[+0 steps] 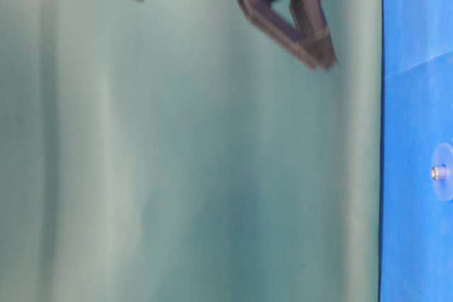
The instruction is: Insert the shaft placed at a random location into the center hole of the small gear at another random location.
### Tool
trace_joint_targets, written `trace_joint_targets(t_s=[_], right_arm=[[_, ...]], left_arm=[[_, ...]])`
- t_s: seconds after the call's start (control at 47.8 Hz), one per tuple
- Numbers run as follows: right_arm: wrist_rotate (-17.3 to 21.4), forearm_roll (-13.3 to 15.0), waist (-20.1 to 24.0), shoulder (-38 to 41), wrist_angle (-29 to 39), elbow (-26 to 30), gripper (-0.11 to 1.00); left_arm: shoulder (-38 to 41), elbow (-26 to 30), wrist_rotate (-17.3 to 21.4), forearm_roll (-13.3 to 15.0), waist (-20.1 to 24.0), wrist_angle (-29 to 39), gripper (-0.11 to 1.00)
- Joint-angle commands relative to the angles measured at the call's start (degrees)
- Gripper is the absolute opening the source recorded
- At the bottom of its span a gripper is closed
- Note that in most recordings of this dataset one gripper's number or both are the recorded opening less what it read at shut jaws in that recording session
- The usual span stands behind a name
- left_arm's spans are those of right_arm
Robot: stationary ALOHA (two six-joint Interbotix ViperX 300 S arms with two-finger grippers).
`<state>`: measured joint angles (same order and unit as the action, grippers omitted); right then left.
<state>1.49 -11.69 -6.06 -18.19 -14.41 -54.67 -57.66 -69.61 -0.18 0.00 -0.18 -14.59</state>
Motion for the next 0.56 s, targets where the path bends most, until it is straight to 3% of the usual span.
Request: trace_joint_targets(t_s=[0.0, 0.23, 0.544], right_arm=[[0.0, -0.1, 0.0, -4.2, 0.2, -1.6, 0.86], [0.0, -0.2, 0.0, -11.7, 1.7, -5.6, 0.86], [0.0, -0.1, 0.0, -12.3, 2.3, -6.2, 0.85]], left_arm=[[0.1, 0.6, -0.1, -0.1, -0.1, -0.3, 0.0], [0.0, 0.6, -0.1, -0.1, -0.1, -0.3, 0.0], [0.0, 0.6, -0.1, -0.1, -0.1, -0.3, 0.0]])
